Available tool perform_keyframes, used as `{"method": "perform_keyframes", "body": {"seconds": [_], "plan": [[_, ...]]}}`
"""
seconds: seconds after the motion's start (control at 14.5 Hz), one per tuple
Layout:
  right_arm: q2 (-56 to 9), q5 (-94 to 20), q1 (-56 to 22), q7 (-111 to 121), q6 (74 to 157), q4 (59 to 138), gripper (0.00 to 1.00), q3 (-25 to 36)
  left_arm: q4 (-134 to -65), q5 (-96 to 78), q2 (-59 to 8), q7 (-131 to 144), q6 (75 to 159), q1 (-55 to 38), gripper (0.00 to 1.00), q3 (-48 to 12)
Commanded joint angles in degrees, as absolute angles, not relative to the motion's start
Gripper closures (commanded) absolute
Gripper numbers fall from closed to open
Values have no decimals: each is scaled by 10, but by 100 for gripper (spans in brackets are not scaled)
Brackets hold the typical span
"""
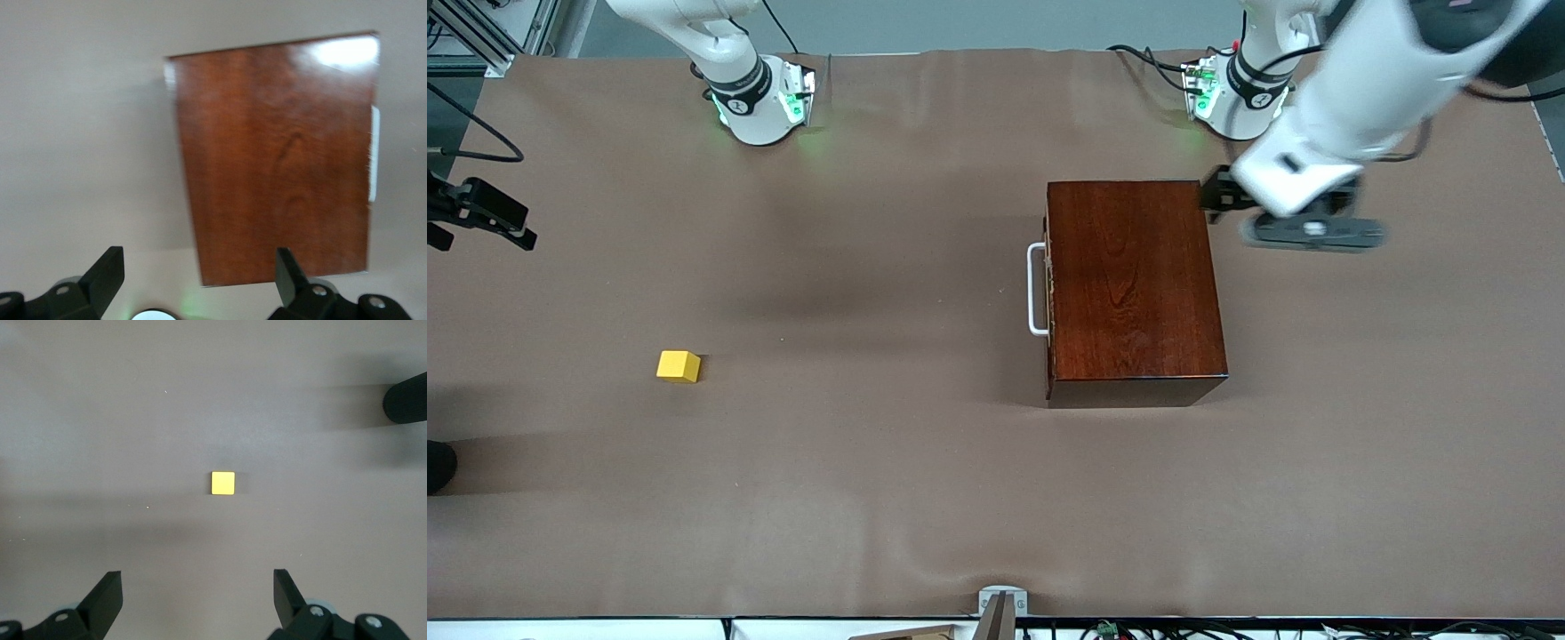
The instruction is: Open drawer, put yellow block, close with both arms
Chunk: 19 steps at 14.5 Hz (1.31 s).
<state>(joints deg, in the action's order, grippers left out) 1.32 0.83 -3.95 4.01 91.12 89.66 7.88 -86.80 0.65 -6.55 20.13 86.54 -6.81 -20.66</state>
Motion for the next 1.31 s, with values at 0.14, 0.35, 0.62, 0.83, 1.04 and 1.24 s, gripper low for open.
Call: {"method": "perform_keyframes", "body": {"seconds": [0.14, 0.35, 0.62, 0.83, 1.04, 1.24], "plan": [[15, -2, -33, 48, 905, 893, 0, 76, -761, 33, -183, 274, 864, -187, 0, -207], [15, -2, -33, 48, 905, 894, 0, 76, -714, 52, -242, 383, 896, -255, 0, -194], [15, -2, -34, 48, 905, 893, 0, 76, -709, 61, -285, 452, 943, -310, 0, -179], [15, -2, -33, 47, 905, 894, 0, 76, -698, 65, -326, 496, 977, -400, 0, -113], [15, -2, -33, 48, 905, 893, 0, 76, -697, 64, -361, 513, 989, -502, 0, -7], [15, -2, -33, 47, 905, 893, 0, 76, -699, 69, -392, 512, 989, -548, 0, 37]]}}
